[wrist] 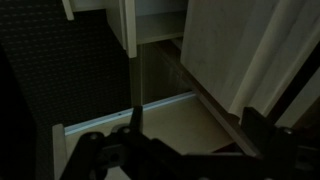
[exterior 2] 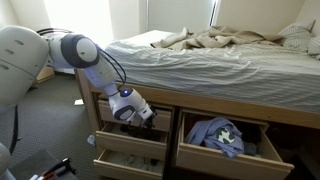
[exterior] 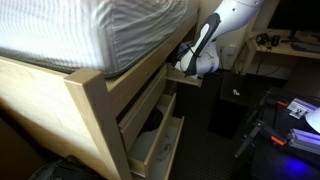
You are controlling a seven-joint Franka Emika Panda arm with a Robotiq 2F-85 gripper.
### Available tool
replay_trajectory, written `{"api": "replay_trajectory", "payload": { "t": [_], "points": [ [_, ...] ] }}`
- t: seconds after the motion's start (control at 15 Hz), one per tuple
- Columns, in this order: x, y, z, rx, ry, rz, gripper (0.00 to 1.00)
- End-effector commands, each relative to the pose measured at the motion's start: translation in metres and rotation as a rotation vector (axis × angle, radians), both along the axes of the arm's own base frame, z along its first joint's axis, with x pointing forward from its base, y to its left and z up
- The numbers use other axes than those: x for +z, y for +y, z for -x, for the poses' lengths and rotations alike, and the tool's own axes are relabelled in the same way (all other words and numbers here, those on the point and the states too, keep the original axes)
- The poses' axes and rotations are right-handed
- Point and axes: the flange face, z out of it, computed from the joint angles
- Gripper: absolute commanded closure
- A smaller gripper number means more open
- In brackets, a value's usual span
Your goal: Close the top left drawer
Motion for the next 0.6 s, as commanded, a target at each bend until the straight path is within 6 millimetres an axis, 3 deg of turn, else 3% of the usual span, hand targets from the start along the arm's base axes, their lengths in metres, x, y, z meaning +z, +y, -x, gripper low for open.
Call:
{"api": "replay_trajectory", "payload": {
  "t": [0.0, 0.4, 0.47, 0.53],
  "points": [
    [-0.002, 0.004, -0.001, 0.019, 0.006, -0.003, 0.00],
    [-0.059, 0.019, 0.011, 0.068, 0.184, 0.002, 0.00],
    [-0.046, 0.016, 0.014, 0.056, 0.146, -0.003, 0.00],
    [-0.054, 0.018, 0.016, 0.064, 0.164, 0.001, 0.00]
  ]
}}
